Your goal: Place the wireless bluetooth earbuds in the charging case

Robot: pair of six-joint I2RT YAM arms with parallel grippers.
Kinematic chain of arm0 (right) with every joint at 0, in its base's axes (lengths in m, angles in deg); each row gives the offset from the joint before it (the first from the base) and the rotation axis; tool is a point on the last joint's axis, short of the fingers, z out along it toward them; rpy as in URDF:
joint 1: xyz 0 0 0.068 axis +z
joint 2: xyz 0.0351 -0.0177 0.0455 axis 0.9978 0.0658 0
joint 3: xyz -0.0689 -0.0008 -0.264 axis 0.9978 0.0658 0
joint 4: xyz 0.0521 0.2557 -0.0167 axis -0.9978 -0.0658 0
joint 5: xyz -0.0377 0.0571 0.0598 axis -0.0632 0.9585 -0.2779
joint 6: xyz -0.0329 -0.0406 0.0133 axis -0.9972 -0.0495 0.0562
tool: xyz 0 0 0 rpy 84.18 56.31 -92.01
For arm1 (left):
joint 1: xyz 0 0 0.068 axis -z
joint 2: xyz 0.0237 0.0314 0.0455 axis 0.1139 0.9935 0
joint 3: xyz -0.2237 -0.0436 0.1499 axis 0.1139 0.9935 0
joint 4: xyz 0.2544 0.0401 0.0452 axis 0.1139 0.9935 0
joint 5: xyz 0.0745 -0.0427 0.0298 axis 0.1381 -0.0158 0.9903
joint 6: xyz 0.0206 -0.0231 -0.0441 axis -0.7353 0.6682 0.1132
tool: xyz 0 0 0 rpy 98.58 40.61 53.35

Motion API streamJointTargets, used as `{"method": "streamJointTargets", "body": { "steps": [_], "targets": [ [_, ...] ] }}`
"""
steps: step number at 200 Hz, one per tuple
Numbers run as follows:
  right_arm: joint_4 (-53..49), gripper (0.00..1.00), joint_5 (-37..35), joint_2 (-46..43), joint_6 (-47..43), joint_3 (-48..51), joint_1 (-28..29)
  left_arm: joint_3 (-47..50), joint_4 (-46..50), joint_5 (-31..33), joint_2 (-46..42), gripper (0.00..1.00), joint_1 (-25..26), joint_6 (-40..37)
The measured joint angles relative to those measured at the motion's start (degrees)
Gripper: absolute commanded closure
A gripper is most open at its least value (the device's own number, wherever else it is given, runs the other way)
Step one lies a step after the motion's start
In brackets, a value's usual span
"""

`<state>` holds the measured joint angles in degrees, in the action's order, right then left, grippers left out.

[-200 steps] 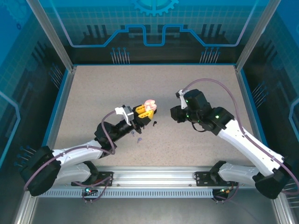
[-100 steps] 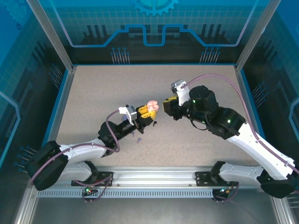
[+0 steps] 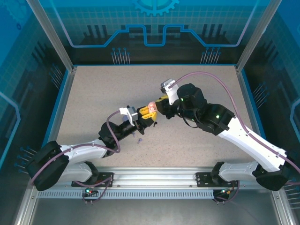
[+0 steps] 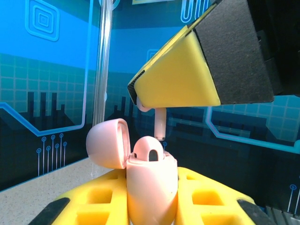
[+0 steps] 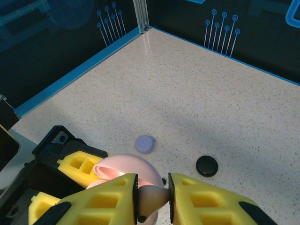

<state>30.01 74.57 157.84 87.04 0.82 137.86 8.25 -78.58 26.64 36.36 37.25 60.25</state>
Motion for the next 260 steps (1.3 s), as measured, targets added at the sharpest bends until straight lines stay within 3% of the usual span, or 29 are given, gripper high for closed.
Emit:
{"method": "streamJointTargets", "body": {
  "steps": [260],
  "targets": [
    [-0.8,0.76,0.5,1.1,1.8,0.1,0.7,0.0,0.0,0.0,0.3,0.96,0.0,0.6]
  ]
}}
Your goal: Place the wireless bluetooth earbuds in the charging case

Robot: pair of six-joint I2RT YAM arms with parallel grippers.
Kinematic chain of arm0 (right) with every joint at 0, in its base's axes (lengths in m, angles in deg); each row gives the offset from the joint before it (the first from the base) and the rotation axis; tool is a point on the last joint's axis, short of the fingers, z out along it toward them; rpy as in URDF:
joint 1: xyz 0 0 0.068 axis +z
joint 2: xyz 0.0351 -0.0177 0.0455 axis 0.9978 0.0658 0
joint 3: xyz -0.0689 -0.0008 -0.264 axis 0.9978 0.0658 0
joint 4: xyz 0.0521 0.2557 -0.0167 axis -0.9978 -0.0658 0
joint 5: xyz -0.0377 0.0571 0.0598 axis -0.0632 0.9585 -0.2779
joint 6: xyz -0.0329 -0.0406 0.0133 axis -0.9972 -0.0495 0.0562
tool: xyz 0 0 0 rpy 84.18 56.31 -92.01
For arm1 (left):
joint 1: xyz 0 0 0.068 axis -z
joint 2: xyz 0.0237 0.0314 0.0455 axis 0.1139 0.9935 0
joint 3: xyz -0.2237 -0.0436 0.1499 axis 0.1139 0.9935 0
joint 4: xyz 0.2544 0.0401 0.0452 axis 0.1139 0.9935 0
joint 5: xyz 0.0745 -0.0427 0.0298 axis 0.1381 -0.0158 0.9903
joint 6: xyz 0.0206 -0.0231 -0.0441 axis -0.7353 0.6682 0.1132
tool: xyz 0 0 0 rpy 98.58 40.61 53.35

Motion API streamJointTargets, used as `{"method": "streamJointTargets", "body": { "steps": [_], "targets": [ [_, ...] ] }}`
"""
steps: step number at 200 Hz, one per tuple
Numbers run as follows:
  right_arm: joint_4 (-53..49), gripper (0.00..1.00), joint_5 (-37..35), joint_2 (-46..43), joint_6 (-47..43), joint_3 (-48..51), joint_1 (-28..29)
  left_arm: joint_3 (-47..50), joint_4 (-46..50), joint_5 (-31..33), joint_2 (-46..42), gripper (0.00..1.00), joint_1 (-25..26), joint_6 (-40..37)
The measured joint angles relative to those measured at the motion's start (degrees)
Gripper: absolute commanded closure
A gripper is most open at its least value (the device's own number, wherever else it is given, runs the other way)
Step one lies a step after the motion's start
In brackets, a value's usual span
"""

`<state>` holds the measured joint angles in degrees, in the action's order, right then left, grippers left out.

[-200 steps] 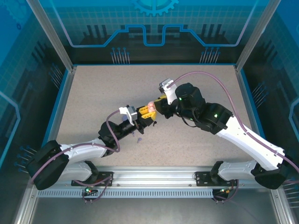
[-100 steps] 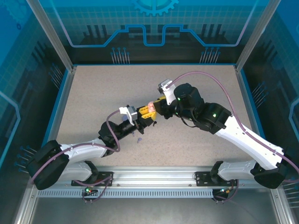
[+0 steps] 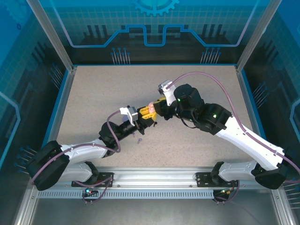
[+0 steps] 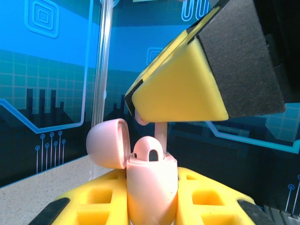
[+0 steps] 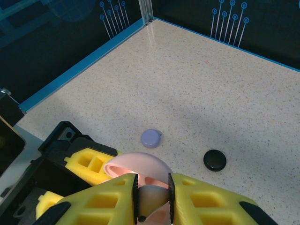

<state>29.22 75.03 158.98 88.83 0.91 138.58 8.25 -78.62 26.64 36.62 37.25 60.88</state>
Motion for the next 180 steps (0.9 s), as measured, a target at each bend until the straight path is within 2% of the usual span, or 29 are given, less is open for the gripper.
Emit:
{"method": "streamJointTargets", "body": {
  "steps": [51,86,146,180],
  "targets": [
    [0.0,0.76,-0.4,0.1,0.2,0.4,0.2,0.0,0.1,0.0,0.0,0.96,0.0,0.0],
    [-0.1,0.72,-0.2,0.7,0.3,0.4,0.2,0.0,0.1,0.0,0.0,0.96,0.0,0.0],
    [-0.4,0.53,0.1,-0.2,0.9,0.4,0.2,0.0,0.0,0.0,0.0,0.96,0.0,0.0],
    [0.2,0.35,1.9,-3.7,1.6,1.2,-0.7,0.0,0.0,0.0,0.0,0.96,0.0,0.0]
  ]
}}
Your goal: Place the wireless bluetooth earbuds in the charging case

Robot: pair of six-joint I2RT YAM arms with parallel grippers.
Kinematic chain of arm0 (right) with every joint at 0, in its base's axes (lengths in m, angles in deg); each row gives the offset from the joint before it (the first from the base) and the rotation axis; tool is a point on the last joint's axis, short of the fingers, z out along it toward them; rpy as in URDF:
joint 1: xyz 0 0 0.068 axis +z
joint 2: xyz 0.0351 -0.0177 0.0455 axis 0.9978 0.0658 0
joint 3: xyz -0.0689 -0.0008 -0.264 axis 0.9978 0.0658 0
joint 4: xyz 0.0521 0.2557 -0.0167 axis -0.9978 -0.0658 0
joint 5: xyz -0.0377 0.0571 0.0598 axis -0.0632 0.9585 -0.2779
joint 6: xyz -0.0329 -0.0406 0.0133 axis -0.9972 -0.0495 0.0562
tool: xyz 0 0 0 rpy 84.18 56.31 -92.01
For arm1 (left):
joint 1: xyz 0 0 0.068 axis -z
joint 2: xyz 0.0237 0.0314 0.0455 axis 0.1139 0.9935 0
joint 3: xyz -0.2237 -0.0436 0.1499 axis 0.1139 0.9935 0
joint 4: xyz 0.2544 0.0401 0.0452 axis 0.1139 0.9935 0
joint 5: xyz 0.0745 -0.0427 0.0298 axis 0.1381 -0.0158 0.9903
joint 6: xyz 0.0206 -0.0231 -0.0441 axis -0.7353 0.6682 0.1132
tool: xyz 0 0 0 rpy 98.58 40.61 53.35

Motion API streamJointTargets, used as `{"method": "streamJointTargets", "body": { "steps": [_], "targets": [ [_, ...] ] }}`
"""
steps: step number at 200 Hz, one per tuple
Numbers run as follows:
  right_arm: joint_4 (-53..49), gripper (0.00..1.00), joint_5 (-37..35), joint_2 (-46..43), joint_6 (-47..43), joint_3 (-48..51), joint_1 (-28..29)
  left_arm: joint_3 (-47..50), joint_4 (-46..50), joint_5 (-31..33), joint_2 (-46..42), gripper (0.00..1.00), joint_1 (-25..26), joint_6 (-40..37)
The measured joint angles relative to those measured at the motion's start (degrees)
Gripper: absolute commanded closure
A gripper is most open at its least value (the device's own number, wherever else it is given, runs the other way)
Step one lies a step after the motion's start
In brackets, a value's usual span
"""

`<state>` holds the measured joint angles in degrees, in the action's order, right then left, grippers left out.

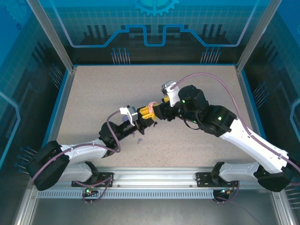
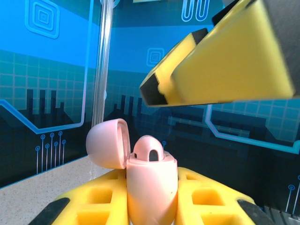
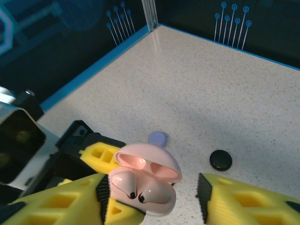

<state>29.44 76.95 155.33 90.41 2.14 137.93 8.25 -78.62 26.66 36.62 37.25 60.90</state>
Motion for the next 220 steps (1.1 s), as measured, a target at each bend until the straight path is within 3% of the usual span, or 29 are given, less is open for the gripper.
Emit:
{"method": "streamJointTargets", "body": {
  "steps": [50,126,220],
  "targets": [
    [4.4,0.0,12.5,-5.1,2.4,7.0,-9.4,0.0,0.0,0.0,0.0,0.96,0.0,0.4],
    [12.4,0.0,31.6,1.8,4.5,9.7,-11.7,0.0,0.0,0.0,0.0,0.96,0.0,0.4],
    [13.6,0.11,37.2,2.7,5.1,8.1,-11.8,0.0,-0.8,0.0,0.0,0.96,0.0,0.4]
  ]
}}
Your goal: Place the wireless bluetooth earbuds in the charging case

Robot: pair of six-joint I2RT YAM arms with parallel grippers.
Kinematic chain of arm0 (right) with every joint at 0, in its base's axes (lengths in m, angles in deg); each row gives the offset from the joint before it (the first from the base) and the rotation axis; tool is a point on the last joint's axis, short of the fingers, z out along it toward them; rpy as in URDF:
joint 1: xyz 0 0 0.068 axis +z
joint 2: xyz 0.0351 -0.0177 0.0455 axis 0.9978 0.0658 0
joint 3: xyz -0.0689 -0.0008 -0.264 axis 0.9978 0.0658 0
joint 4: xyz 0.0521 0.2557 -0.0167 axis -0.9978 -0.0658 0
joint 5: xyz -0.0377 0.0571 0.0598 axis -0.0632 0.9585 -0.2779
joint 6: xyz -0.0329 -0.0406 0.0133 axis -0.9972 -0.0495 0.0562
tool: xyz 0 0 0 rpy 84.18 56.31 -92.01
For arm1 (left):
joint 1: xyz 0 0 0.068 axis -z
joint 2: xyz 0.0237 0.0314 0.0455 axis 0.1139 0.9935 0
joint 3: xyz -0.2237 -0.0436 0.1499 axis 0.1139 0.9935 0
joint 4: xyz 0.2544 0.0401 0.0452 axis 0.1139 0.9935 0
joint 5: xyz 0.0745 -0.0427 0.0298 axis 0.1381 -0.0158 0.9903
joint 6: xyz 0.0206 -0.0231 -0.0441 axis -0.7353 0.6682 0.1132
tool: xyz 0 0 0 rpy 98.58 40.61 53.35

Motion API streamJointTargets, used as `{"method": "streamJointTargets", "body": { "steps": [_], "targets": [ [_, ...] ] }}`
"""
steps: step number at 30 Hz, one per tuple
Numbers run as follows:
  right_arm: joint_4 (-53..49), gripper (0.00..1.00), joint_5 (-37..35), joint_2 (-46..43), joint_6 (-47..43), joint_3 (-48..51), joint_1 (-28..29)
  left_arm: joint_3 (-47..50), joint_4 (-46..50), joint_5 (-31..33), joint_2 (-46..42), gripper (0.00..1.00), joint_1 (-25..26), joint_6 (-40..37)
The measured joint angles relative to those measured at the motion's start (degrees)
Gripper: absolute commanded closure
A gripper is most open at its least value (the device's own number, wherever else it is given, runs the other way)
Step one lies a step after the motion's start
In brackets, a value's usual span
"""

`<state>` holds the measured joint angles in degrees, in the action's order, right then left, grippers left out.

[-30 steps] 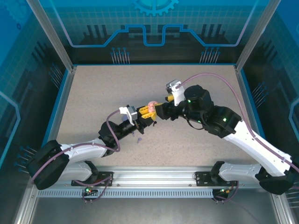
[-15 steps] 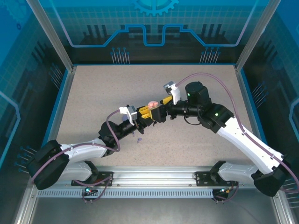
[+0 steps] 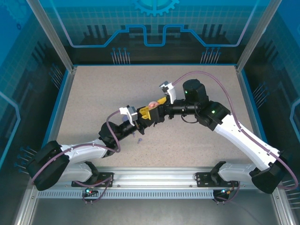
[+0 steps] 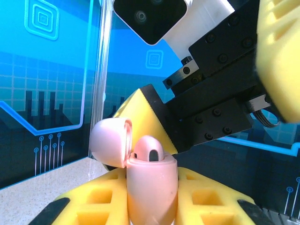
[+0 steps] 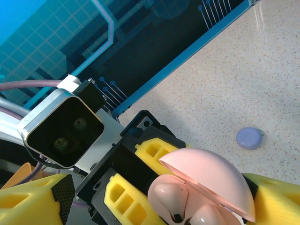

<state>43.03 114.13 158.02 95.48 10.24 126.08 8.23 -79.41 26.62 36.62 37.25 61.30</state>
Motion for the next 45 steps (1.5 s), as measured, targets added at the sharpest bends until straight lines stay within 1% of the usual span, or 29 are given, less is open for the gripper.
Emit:
{"method": "streamJointTargets", "body": {
  "steps": [9,14,15,18,19,23,28,31,35,39,43,45],
  "targets": [
    [-0.5,0.11,-0.5,-3.1,-0.9,0.0,-0.3,0.0,-0.5,0.0,0.0,0.96,0.0,0.0],
    [-2.2,0.1,-2.3,-4.6,-1.7,0.0,-0.3,0.0,-0.5,0.0,0.0,0.96,0.0,0.0],
    [-2.9,0.09,-3.3,-4.8,-1.9,0.0,-0.3,0.0,-0.5,0.0,0.1,0.96,0.0,0.0],
    [-5.4,0.02,-7.0,-5.4,-2.9,0.0,-0.3,0.0,-0.5,0.0,0.1,0.96,0.0,0.0],
    [-6.8,0.0,-9.3,-5.7,-3.4,0.0,-0.4,0.0,-0.5,0.0,0.1,0.96,0.0,0.0],
    [-9.7,0.0,-15.2,-8.3,-4.6,0.4,-1.2,-0.1,0.2,0.0,0.1,0.95,0.0,0.0],
    [-12.5,0.0,-24.5,-15.5,-4.5,4.1,-2.8,-0.4,3.0,0.1,0.1,0.94,0.0,0.0],
    [-15.7,0.0,-31.9,-18.9,-2.8,6.3,-3.1,-2.4,7.6,0.7,0.2,0.94,0.0,0.3],
    [-20.9,0.0,-41.5,-21.7,-0.2,8.8,-3.5,-9.5,18.9,1.2,1.7,0.95,0.0,1.6],
    [-24.1,0.0,-46.2,-24.3,1.2,10.8,-3.6,-17.2,29.7,1.4,5.6,0.97,0.0,2.7],
    [-25.8,0.0,-49.0,-27.4,2.0,11.1,-3.7,-24.7,40.0,1.1,12.8,1.0,0.0,4.7],
    [-26.1,0.0,-49.8,-28.4,2.3,11.1,-3.7,-27.4,44.1,0.4,16.3,1.0,0.0,6.2]
  ]
}}
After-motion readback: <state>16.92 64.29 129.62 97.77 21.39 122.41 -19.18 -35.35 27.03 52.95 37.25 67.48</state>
